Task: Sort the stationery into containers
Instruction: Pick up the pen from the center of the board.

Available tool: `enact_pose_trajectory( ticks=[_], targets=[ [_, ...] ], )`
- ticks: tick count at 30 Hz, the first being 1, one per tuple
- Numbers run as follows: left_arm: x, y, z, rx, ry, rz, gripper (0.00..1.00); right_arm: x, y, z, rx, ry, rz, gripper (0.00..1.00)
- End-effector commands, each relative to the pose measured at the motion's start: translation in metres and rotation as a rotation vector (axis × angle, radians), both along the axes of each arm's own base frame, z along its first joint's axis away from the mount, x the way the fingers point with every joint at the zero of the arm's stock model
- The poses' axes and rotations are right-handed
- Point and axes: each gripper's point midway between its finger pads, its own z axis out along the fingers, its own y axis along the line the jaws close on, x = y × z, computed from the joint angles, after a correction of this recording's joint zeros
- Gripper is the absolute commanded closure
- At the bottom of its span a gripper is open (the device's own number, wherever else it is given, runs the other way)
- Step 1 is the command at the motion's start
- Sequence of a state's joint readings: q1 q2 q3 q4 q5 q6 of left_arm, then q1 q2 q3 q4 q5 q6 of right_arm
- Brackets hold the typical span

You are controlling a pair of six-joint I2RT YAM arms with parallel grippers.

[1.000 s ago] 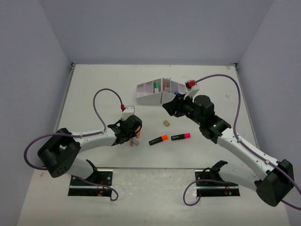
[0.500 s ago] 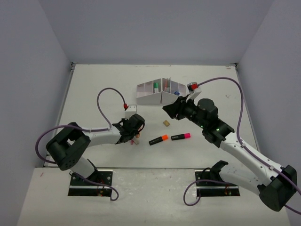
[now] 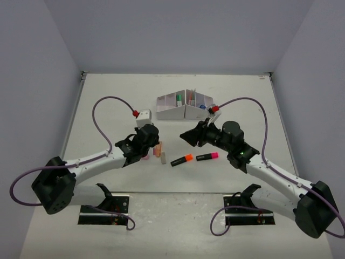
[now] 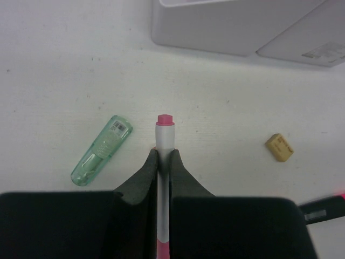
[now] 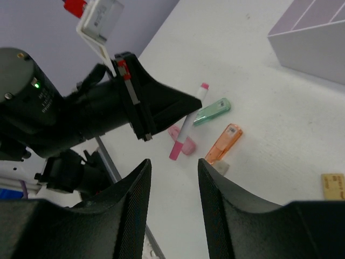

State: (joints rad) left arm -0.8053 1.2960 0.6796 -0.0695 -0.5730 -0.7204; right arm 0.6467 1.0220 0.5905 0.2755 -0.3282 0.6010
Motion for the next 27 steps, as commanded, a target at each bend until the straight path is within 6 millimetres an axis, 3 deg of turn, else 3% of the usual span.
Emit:
enact_pose_trajectory(
  ticks=[1,6,9,12,15,27],
  targets=[
    [0.014,0.003,0.054,-0.127,-0.145,0.085,1.00,-0.020,0.025,0.016,0.139,-0.037,0.155,0.58],
    [0.006,0.000,0.087,-0.352,-0.237,0.106,1.00,-0.043,0.051,0.000,0.218,0.031,0.302,0.53],
    [-0.008,-0.005,0.127,-0.591,-0.353,0.071,1.00,-0.054,0.068,0.005,0.328,0.064,0.339,0.48],
    [-0.015,-0.010,0.147,-0.695,-0.396,0.045,1.00,-0.054,0.077,0.006,0.383,0.088,0.304,0.48],
    [-0.022,-0.014,0.154,-0.754,-0.411,0.017,1.00,-0.049,0.075,0.015,0.449,0.078,0.266,0.50],
    [-0.037,-0.027,0.170,-0.863,-0.399,-0.086,1.00,-0.039,0.092,0.013,0.407,0.087,0.293,0.57]
  ],
)
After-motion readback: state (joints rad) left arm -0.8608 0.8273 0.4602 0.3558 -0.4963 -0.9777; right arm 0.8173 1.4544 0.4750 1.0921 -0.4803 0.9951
